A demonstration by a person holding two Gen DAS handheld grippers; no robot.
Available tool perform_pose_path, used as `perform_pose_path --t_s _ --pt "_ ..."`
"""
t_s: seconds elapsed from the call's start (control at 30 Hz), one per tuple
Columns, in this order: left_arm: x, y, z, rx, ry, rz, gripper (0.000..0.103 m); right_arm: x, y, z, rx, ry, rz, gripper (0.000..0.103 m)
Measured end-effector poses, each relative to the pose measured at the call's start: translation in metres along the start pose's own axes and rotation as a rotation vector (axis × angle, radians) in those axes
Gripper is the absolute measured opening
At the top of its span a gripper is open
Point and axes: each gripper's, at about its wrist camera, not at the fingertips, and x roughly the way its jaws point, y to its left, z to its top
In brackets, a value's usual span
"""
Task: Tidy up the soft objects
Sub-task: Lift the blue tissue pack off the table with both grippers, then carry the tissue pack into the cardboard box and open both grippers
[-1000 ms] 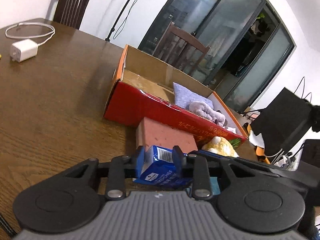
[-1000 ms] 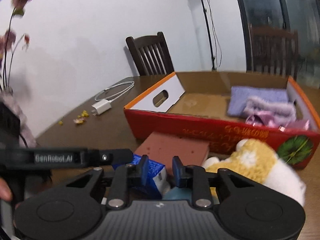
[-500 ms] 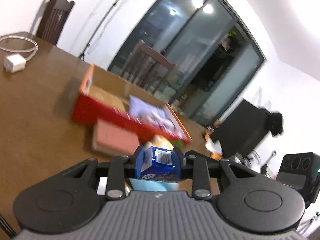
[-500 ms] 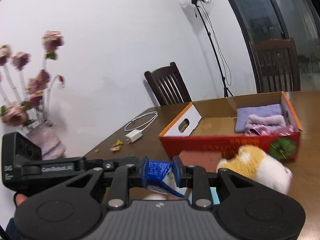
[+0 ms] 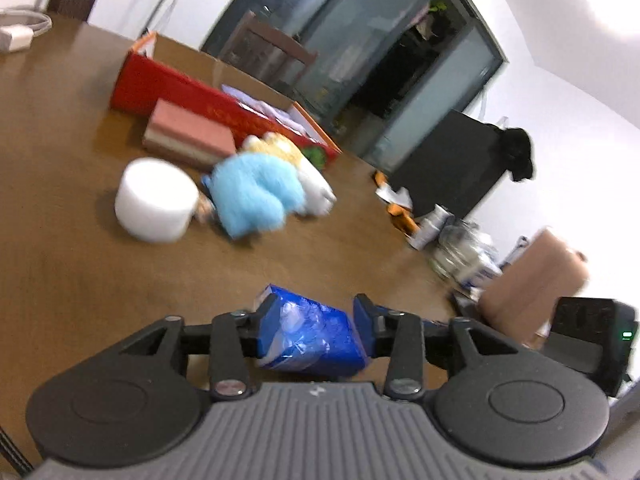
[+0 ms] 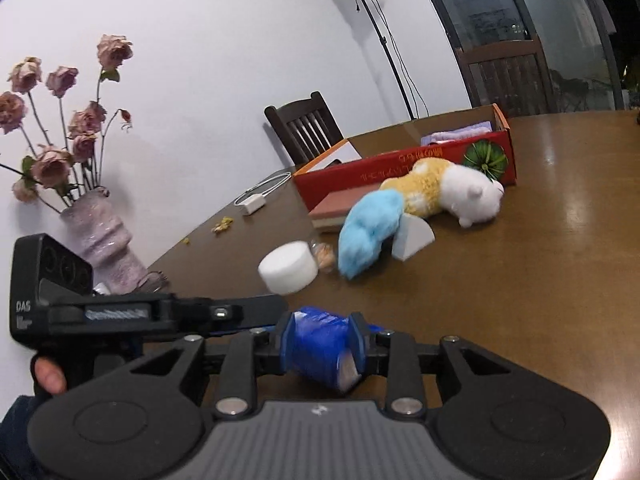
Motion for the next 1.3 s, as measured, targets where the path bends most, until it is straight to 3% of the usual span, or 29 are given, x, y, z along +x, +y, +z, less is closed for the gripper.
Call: perform_pose_path --t_s 0.07,0.33,0.53,0.63,0.7,0.87,1.03,1.2,1.3 --pt "-0.009 -0.005 -0.007 0.031 -0.006 0.013 0.049 -0.008 0.001 -0.005 0.009 -0.010 -0.009 0.036" --pt "0.006 -0.001 -0.005 0.022 0.003 0.093 0.049 -0.004 -0.013 -0.012 0.096 0.013 -0.049 0.037" --pt "0.024 0.009 -0.005 0.008 0.068 0.077 0.033 0.015 -0.021 -0.015 0.141 0.063 -0.047 0.034" --pt "0.022 0.007 0.000 0.005 0.058 0.057 0.030 0.019 -0.022 -0.010 0.148 0.066 -0.038 0.030" --pt "0.015 0.002 0.013 0.022 0.010 0.028 0.030 0.017 -0.017 0.000 0.109 0.041 -0.050 0.030" --pt "0.022 -0.002 0.079 0.062 -0.077 -0.012 0.030 0.023 -0.011 0.066 0.013 -0.060 -0.037 0.030" --pt "0.052 0.010 0.168 0.103 -0.157 0.041 0.030 0.076 -0.022 0.160 -0.090 -0.112 -0.041 0.030" --pt "0.114 0.053 0.261 0.050 -0.092 0.107 0.030 0.168 -0.050 0.251 -0.083 -0.073 -0.042 0.030" --pt "0.166 0.089 0.304 0.012 -0.028 0.189 0.030 0.239 -0.079 0.296 -0.035 0.007 -0.072 0.030"
